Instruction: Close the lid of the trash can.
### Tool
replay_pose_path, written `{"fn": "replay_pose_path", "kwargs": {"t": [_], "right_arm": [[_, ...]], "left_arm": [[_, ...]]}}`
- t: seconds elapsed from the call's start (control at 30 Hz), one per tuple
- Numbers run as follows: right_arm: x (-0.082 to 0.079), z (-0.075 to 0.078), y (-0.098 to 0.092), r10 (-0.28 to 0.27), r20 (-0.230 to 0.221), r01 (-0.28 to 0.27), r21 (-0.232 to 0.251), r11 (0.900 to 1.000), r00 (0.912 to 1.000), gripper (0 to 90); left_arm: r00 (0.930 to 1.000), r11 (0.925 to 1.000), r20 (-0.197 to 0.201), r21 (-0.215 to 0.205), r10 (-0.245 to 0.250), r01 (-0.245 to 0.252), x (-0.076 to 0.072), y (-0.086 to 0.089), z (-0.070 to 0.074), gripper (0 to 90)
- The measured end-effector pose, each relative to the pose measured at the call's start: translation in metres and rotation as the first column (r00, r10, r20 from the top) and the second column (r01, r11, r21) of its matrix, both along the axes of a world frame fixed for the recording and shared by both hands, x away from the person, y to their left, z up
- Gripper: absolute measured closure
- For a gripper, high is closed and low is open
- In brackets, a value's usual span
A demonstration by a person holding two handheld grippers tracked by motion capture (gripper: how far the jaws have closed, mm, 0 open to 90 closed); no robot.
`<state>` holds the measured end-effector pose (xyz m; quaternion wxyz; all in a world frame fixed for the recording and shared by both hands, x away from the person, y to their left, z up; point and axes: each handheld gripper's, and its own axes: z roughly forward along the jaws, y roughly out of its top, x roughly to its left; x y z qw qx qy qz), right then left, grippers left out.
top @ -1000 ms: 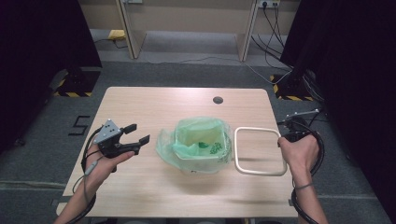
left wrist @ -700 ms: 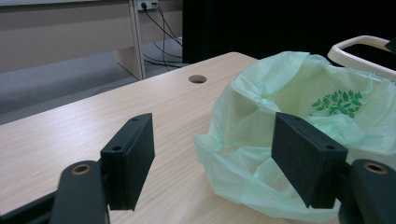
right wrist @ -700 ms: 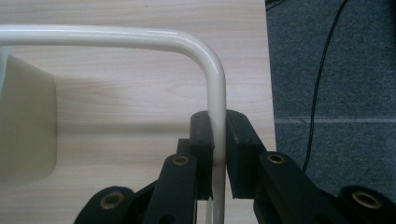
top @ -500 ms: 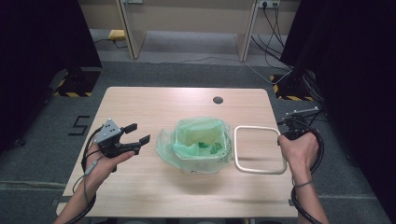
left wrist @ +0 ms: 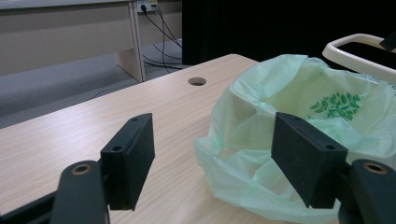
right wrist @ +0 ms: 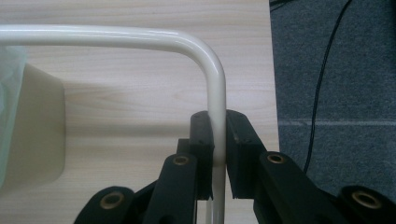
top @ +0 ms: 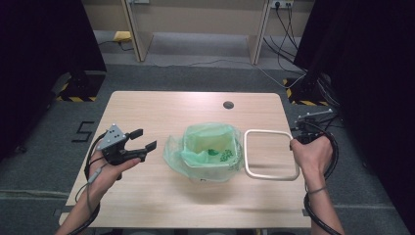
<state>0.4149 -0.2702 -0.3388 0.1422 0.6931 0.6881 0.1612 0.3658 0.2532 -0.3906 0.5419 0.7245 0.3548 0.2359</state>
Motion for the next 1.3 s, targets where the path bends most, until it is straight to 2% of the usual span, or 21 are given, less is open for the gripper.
{"fn": "replay_pose_path", "kwargs": {"t": [0.67, 1.3], "right_arm": [[0.003, 0.006, 0.004, 0.003, -0.002, -0.003, -0.001, 1.0, 1.0, 82.0], [0.009, 0.018, 0.012, 0.014, 0.007, -0.014, 0.003, 1.0, 0.9999, 82.0]], "left_arm": [[1.0, 1.0, 0.001, 0.001, -0.005, 0.005, 0.0, -0.002, 0.0, 29.2], [0.9999, 0.9999, 0.0, 0.003, -0.011, 0.011, -0.001, -0.004, -0.001, 29.3]]}}
